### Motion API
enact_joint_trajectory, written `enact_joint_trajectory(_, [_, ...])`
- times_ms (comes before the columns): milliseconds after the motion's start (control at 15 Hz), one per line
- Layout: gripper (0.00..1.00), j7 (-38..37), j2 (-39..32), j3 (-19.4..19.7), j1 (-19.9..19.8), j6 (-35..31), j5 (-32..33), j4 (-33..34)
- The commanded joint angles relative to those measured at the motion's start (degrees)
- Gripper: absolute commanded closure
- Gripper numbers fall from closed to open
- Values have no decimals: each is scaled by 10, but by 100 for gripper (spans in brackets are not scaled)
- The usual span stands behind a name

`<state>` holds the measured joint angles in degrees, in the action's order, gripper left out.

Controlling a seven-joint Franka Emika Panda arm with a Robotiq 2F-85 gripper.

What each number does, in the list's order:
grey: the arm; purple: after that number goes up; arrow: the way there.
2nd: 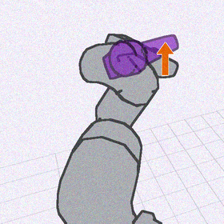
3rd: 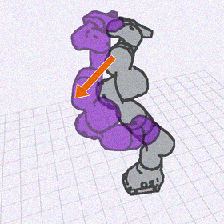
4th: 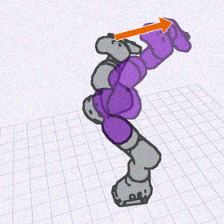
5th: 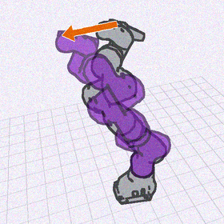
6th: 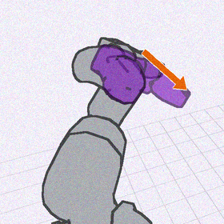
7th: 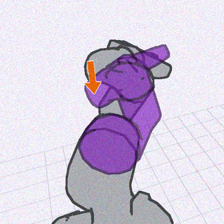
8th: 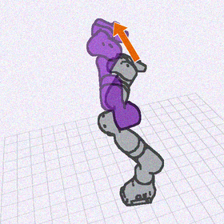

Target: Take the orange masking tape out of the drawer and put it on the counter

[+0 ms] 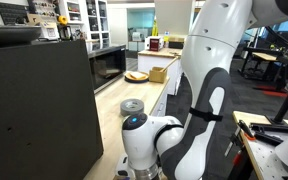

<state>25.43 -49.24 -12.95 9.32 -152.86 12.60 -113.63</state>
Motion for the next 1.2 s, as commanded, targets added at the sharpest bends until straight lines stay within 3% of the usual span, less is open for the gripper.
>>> enact_joint_trajectory(0, [0,3,-14,6,-2,9,16,22])
enact_joint_trajectory(867, [0,33,-63,2,-22,5,22,70])
enact_joint_trajectory(933, [25,36,-63,1,-24,5,22,71])
enact_joint_trajectory(1133, [40,47,-64,0,-30,1,24,69])
